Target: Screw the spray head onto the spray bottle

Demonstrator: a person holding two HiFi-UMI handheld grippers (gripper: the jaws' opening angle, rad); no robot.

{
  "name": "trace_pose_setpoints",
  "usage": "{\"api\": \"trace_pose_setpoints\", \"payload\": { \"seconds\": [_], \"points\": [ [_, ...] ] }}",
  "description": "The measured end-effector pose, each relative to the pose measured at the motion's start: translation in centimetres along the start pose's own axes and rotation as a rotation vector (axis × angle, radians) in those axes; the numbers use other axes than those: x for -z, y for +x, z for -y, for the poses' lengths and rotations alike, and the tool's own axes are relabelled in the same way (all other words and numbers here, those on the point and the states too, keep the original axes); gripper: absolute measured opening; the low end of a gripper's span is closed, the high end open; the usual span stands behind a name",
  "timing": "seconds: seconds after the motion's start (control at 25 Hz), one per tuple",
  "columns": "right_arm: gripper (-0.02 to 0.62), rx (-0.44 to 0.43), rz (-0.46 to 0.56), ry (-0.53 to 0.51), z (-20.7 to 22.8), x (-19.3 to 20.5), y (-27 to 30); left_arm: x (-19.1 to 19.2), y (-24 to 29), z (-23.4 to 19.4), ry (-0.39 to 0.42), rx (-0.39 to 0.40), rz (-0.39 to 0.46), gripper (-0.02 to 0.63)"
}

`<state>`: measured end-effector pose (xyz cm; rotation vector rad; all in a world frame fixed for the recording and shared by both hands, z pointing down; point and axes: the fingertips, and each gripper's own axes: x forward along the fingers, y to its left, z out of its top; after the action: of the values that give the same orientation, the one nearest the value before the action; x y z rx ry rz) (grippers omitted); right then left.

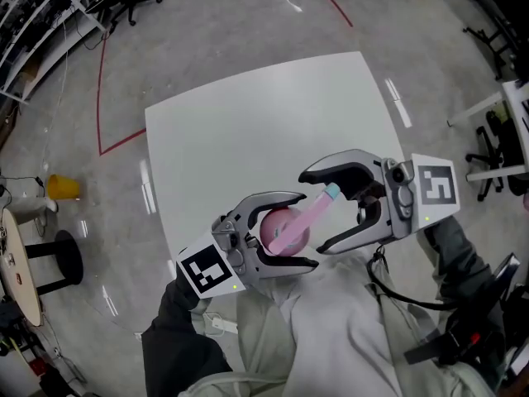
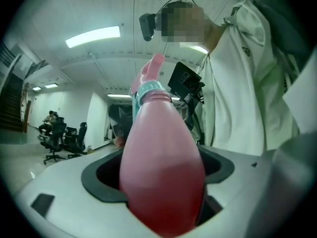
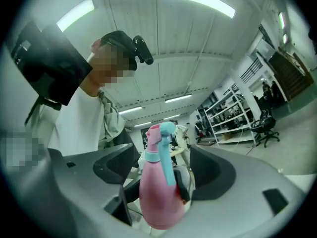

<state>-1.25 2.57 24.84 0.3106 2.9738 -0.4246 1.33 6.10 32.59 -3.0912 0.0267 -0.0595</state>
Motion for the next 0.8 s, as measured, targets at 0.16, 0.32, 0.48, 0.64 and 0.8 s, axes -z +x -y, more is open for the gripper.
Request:
{"api": "trace_pose_setpoints", "payload": {
  "seconds": [0.16, 0.32, 0.48, 0.64, 0.8],
  "points": [
    [0.344, -0.112, -0.030, -0.058, -1.4, -0.4, 1.1, -0.1, 1.0, 1.0, -0.013, 0.065, 0.007, 0.442],
    [0.111, -0.069, -0.092, -0.126, -1.1, -0.6, 1.9, 0.4, 2.1, -0.9, -0.016, 0.013, -0.005, 0.442],
    [0.109, 0.033, -0.167, -0.195, -0.1, 0.0, 1.9, 1.7, 2.6, -3.3, 0.018, -0.131, -0.082, 0.442],
    [0.109, 0.198, -0.258, -0.309, 0.8, 1.2, 1.9, 3.9, 2.6, -5.4, 0.039, -0.331, -0.179, 0.442],
    [0.107, 0.421, -0.397, -0.452, 1.6, 3.0, 1.5, 5.4, 1.7, -7.0, 0.062, -0.503, -0.258, 0.442]
  ]
}}
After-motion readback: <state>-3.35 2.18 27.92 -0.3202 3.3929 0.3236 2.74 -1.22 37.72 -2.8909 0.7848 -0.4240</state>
